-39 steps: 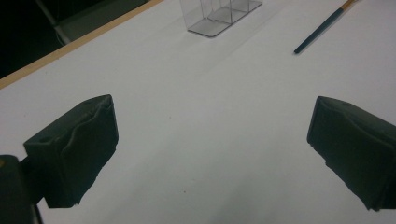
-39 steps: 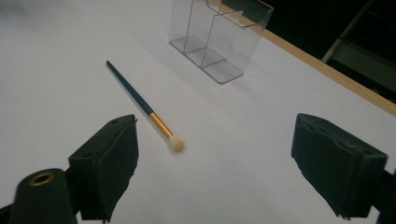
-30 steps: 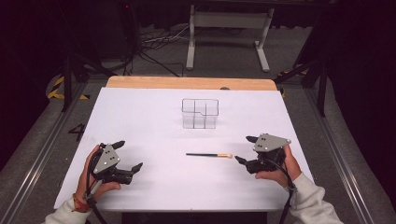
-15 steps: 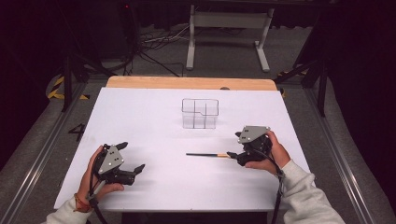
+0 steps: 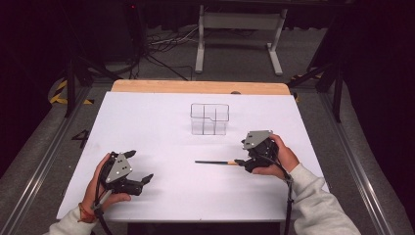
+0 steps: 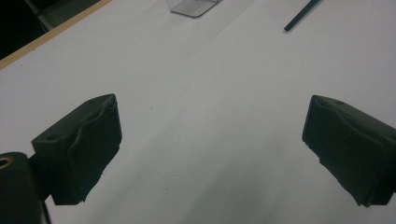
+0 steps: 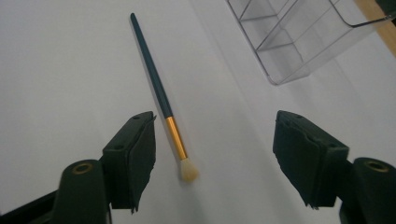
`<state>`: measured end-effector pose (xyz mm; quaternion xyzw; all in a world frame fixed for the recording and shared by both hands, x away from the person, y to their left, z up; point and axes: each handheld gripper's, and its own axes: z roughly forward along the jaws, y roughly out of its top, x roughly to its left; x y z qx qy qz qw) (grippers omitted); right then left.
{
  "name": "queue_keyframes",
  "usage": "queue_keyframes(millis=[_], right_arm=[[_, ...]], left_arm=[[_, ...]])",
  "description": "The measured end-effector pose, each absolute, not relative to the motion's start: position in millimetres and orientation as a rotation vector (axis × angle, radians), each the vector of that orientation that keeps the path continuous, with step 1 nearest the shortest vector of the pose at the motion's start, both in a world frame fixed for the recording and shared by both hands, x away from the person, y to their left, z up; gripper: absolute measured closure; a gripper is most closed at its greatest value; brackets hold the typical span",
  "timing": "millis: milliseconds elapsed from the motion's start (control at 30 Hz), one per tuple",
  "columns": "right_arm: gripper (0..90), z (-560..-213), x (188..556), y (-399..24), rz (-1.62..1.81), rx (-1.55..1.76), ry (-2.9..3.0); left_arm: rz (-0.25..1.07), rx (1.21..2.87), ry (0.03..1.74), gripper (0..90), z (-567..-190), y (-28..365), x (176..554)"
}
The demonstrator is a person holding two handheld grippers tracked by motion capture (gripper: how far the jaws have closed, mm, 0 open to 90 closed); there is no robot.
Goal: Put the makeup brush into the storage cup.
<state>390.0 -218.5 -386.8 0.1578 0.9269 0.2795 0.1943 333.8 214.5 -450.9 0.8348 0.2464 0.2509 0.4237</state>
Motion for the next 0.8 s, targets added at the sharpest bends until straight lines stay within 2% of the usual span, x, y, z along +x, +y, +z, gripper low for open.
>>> queue_keyframes(millis=[667, 800], right_arm=[[65.9, -407.9, 411.0, -182.7, 0.439, 0.276, 2.882], [68.6, -409.7, 416.9, -177.0, 0.385, 0.259, 2.897]], left_arm=[[0.626, 2.123, 0.598, 5.5, -452.5, 211.4, 334.2], [0.623, 2.127, 0.584, 5.2, -452.7, 210.7, 333.2]])
